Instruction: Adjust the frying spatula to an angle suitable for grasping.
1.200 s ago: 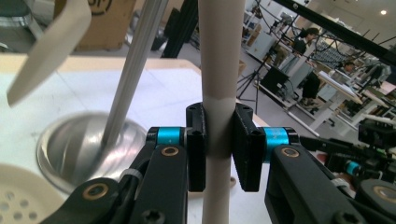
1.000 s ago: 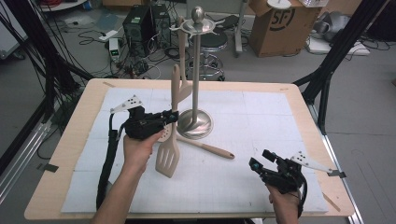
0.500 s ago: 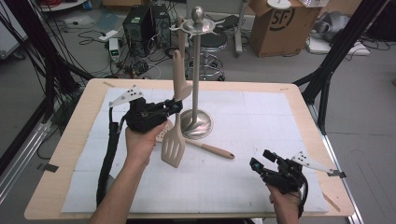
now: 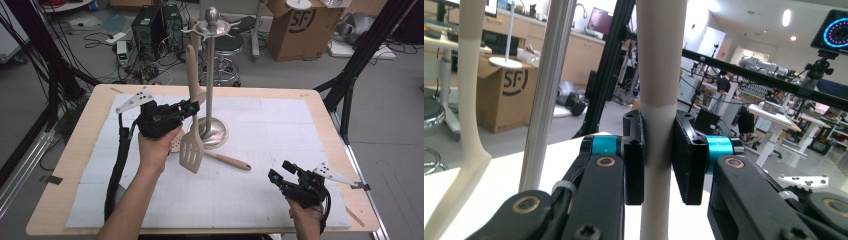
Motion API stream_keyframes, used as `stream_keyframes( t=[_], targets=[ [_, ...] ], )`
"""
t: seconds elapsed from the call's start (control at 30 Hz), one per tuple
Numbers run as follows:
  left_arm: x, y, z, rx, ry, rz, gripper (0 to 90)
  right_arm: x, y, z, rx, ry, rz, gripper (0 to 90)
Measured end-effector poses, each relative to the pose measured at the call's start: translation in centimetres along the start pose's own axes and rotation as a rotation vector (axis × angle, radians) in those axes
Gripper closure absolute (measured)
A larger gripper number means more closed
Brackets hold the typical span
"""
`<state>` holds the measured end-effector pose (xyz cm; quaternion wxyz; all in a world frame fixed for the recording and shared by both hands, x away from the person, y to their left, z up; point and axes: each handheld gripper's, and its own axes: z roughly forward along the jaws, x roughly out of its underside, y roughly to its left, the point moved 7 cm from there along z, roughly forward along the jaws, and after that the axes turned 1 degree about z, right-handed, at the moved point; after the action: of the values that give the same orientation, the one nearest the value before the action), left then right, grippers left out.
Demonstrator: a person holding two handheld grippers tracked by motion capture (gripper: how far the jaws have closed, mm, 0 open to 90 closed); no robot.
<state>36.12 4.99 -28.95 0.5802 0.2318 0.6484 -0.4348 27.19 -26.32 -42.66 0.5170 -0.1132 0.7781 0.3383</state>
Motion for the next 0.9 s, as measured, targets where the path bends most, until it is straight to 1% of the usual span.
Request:
stream_keyframes(
  t=[0.1, 0.3, 0.47, 0.6, 0.67, 0.73, 0.8, 0.9],
  targets=[
    [-0.1, -0.1, 0.3, 0.004, -0.006, 0.011, 77.2, 0.0, 0.0, 0.0, 0.000, 0.001, 0.001, 19.9],
    [-0.4, -0.3, 0.7, 0.012, -0.025, 0.014, 77.2, 0.0, 0.0, -0.1, 0.001, -0.004, -0.002, 20.0],
    [-0.6, -0.3, 0.9, 0.010, -0.046, 0.034, 77.2, 0.0, -0.1, -0.1, 0.001, -0.001, 0.002, 20.0],
    [-0.9, -0.2, 1.0, 0.010, -0.062, 0.033, 77.2, 0.0, -0.1, -0.2, 0.001, -0.002, 0.003, 19.9],
    [-1.0, -0.3, 1.0, 0.011, -0.064, 0.036, 77.2, 0.0, -0.1, -0.2, 0.001, -0.001, 0.005, 19.9],
    [-1.1, -0.3, 1.1, 0.008, -0.057, 0.040, 77.2, 0.0, -0.1, -0.1, 0.003, -0.003, 0.004, 19.9],
    [-1.0, -0.3, 1.3, -0.005, -0.045, 0.040, 77.2, 0.1, -0.1, -0.1, 0.003, -0.001, 0.008, 19.9],
    [-0.9, -0.2, 1.5, -0.008, -0.036, 0.037, 77.3, 0.0, 0.0, -0.2, 0.002, -0.003, 0.007, 19.9]
  ],
)
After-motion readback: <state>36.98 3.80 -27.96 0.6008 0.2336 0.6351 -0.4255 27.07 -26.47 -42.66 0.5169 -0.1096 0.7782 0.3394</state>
